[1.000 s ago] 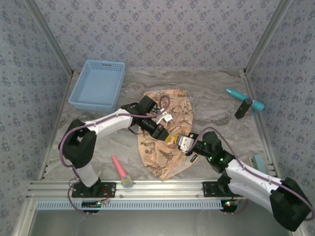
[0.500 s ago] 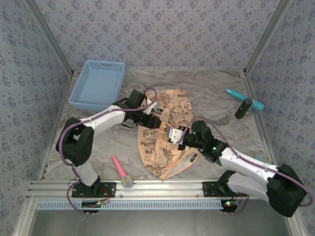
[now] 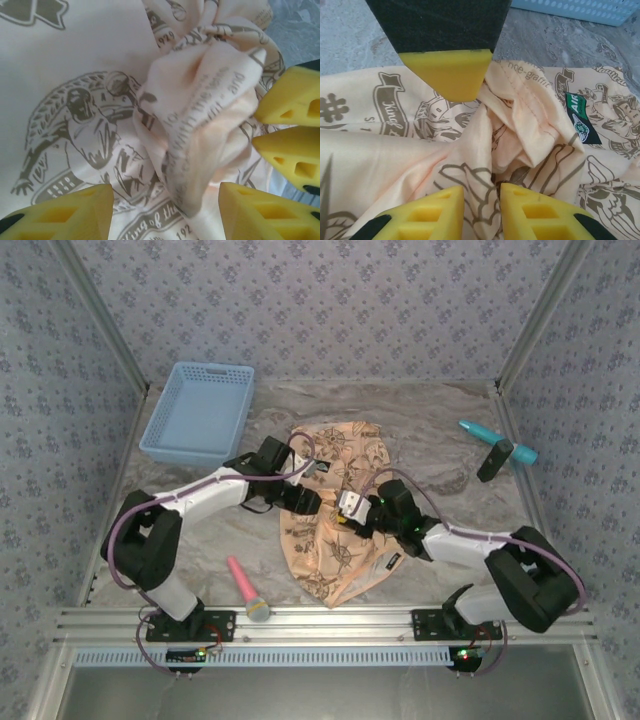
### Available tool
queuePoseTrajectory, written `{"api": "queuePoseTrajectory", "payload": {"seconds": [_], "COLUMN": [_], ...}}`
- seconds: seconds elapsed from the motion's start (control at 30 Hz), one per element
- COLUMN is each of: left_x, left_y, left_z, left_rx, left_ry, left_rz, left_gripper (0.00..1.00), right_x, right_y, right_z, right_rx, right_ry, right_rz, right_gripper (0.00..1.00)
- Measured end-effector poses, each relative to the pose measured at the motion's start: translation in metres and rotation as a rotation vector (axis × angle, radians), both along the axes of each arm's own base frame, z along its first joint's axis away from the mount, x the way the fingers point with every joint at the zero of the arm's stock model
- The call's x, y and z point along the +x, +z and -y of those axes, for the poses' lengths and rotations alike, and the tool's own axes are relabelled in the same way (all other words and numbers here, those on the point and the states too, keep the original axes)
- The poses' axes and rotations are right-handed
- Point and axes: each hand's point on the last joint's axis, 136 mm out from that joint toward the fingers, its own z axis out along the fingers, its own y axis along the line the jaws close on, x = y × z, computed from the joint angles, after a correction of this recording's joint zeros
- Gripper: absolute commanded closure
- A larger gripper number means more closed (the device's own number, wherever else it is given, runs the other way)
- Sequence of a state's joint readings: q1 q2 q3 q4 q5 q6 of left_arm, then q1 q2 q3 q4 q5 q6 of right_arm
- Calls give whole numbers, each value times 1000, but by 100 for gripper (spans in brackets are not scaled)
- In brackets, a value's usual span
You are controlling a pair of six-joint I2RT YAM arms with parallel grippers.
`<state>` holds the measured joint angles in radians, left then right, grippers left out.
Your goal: Fold the inside-out t-shirt
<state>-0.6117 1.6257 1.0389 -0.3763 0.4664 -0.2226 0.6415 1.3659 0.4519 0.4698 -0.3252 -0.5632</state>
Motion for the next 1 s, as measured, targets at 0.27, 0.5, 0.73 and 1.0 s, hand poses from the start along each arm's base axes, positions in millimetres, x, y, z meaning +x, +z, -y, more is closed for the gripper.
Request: {"api": "queuePoseTrajectory", "payload": {"seconds": [0.27,0.5,0.73,1.0], "left_x": [23,23,15,-7], "left_y": [13,6,14,54], "left_z": [10,24,34,56], "left_rx": [-15,-24,-80,-276], "left_ry": [12,-50,-88,-156], "left_rz": [76,67,27,-91], "left_gripper": [46,70,100,100], "right_x": [21,30,32,21], "right_y": [7,13,7,2], "right_z": [-4,-4,-7,-19], "right_rx": [31,55,58,58], "right_ry": [-32,-43,-32,19], "right_rz": [35,48,43,107], "right_gripper": [70,63,62,61]}}
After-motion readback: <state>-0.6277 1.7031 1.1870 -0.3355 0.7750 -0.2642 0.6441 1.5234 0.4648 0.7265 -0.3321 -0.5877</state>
